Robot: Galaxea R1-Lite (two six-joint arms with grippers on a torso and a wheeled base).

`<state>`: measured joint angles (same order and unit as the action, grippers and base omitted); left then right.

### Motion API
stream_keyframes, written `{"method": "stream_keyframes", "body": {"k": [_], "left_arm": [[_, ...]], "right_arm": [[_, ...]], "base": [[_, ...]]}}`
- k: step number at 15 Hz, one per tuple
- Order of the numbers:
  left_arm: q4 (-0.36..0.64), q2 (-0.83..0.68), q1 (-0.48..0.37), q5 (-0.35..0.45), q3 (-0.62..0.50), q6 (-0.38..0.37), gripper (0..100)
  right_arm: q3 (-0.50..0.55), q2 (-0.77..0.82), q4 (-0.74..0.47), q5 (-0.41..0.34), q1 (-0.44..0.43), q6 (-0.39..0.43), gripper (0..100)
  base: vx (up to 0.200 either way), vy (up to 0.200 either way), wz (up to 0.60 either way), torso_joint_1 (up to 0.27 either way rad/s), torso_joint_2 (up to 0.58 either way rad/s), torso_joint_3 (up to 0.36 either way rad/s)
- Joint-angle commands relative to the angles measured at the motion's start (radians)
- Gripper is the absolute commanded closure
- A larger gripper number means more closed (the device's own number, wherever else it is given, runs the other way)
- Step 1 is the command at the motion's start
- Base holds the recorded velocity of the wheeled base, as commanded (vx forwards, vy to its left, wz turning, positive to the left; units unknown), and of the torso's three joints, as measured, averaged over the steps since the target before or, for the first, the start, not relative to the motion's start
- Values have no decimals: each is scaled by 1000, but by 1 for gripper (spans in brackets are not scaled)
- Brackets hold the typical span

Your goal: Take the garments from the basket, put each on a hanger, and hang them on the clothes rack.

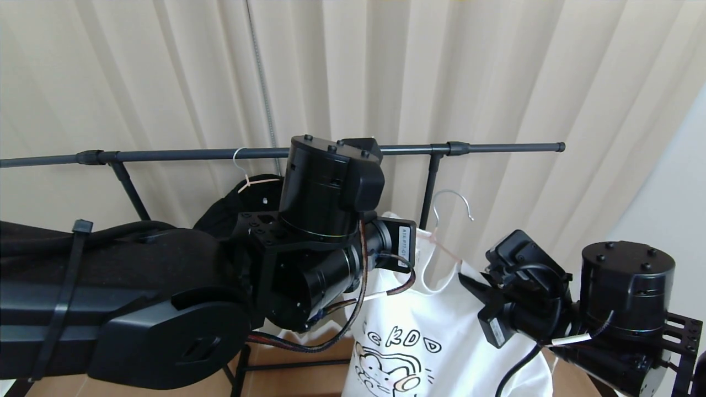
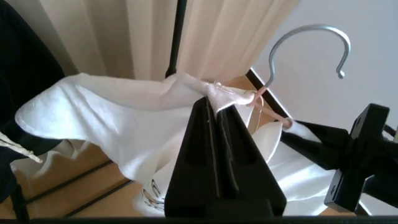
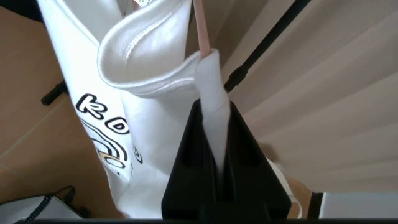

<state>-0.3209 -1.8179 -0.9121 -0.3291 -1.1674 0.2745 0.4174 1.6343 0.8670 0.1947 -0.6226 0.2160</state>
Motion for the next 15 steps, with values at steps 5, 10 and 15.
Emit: {"method": "stream_keyframes", "body": {"k": [5,10,15], "left_arm": [[-6,-40,-7,-4,-8,0,100],[-9,-86,-13,-50,-43,-1,100],[-9,-90,-19,-67,-38,-6,100]], "right_arm": [[-34,-17,101,-29,-3,-1,100],[-49,-37,147,-27,-23,0,100],[-51,-67,158,-29,-37,-1,100]], "base": [[0,0,0,0,0,0],[0,0,0,0,0,0],[0,0,0,0,0,0]]}}
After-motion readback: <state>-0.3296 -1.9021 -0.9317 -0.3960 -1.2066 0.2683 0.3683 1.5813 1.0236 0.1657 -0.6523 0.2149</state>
